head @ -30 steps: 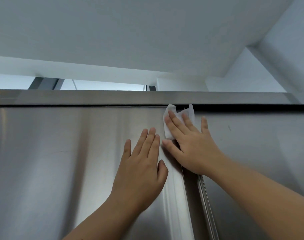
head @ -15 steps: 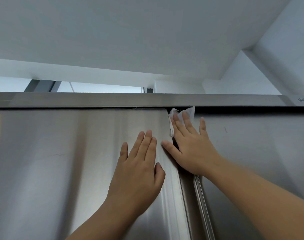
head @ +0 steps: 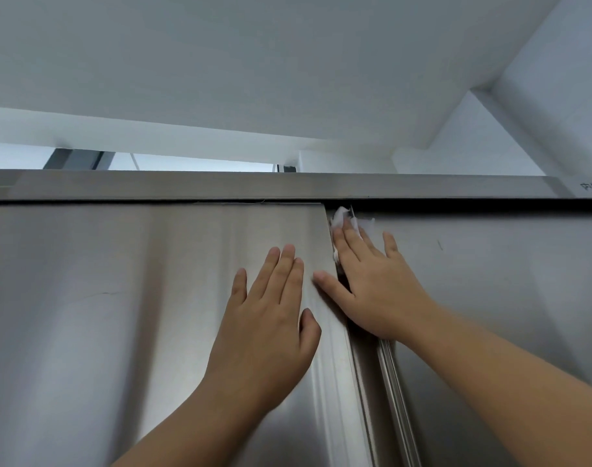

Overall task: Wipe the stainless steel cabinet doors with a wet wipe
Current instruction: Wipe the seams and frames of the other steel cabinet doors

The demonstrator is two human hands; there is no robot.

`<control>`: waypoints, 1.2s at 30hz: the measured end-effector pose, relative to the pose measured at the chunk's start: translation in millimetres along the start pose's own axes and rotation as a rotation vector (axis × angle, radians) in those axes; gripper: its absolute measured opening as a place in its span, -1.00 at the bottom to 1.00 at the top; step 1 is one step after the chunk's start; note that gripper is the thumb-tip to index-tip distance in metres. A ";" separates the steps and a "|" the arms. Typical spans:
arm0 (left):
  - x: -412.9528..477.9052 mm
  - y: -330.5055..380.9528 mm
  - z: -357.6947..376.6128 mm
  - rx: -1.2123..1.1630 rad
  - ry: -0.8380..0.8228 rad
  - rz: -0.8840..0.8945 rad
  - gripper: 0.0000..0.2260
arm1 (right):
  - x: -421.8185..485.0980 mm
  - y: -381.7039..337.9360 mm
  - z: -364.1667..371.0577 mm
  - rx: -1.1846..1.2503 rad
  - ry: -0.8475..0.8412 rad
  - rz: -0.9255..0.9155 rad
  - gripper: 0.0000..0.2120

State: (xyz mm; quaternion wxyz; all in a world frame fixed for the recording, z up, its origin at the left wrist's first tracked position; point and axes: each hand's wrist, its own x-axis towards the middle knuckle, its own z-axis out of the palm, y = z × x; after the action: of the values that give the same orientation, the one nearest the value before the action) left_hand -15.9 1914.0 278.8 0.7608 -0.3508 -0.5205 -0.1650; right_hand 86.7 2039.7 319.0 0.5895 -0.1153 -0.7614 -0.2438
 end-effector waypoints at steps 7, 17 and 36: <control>-0.4 0.3 0.8 -0.003 0.016 0.005 -0.49 | 3.8 7.4 -16.2 -0.014 -0.134 -0.013 -0.30; 0.0 0.0 0.5 0.008 0.002 0.005 -0.48 | -5.6 2.9 -1.7 0.020 -0.056 -0.033 -0.09; -0.6 -0.1 1.1 0.020 -0.011 0.004 -0.48 | -20.6 9.1 -8.4 0.143 -0.124 -0.082 -0.01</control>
State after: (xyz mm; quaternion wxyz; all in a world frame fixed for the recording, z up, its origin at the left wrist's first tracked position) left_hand -16.9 1914.6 278.5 0.7618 -0.3452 -0.5255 -0.1561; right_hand 103.7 2045.5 303.0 0.5376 -0.0566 -0.8159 -0.2053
